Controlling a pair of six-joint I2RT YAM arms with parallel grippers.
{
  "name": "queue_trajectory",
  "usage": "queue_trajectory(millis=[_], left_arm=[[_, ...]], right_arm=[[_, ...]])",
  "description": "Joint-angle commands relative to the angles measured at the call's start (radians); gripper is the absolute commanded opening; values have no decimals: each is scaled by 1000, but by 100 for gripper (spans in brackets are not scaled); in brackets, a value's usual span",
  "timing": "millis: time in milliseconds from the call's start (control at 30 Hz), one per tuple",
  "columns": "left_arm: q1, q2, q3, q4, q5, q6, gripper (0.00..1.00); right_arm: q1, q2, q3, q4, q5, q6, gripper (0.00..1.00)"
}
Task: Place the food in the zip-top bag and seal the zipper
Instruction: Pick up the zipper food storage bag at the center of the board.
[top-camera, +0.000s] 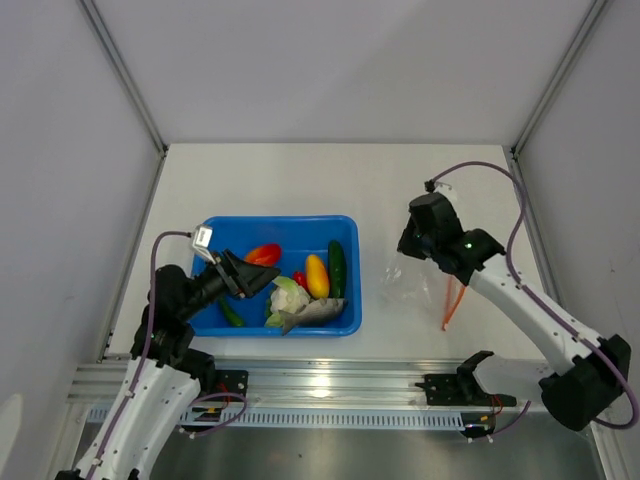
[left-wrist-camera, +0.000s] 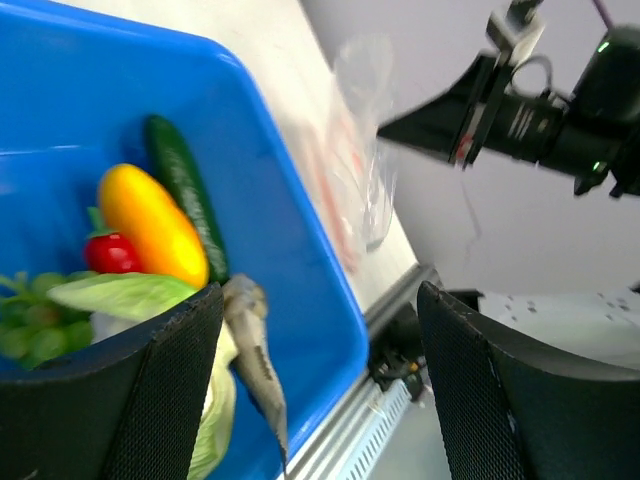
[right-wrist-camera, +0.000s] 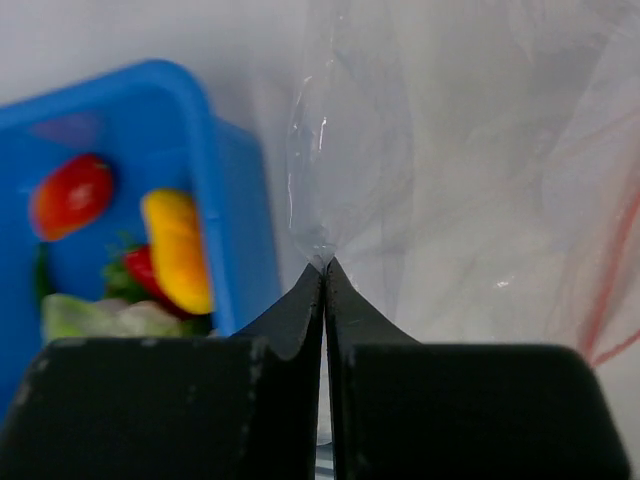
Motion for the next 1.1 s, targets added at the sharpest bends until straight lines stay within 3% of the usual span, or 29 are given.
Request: queue_trajectory(millis=[0, 133, 267, 400, 567, 800, 1067], left_arm=[[-17, 33, -64, 286, 142, -63, 80], [-163, 72, -35, 324, 29, 1, 83], [-343, 106, 24, 283, -251, 120, 88], [-495, 118, 3, 364, -405, 184, 91], [-613, 161, 20, 428, -557, 296, 100], [-805, 273, 75, 531, -850, 497, 100], [-900, 440, 149, 661, -996, 589, 99]], right_arm=[[-13, -100, 70, 86, -131, 40, 0], [-59, -172, 93, 140, -263, 176, 0], [-113, -206, 116, 195, -344, 304, 0], [-144, -220, 156, 243, -390, 393, 0], [-154, -191, 249, 258, -455, 462, 0], [-154, -179, 305, 264, -513, 535, 0], [-156, -197, 260, 290, -556, 594, 0]])
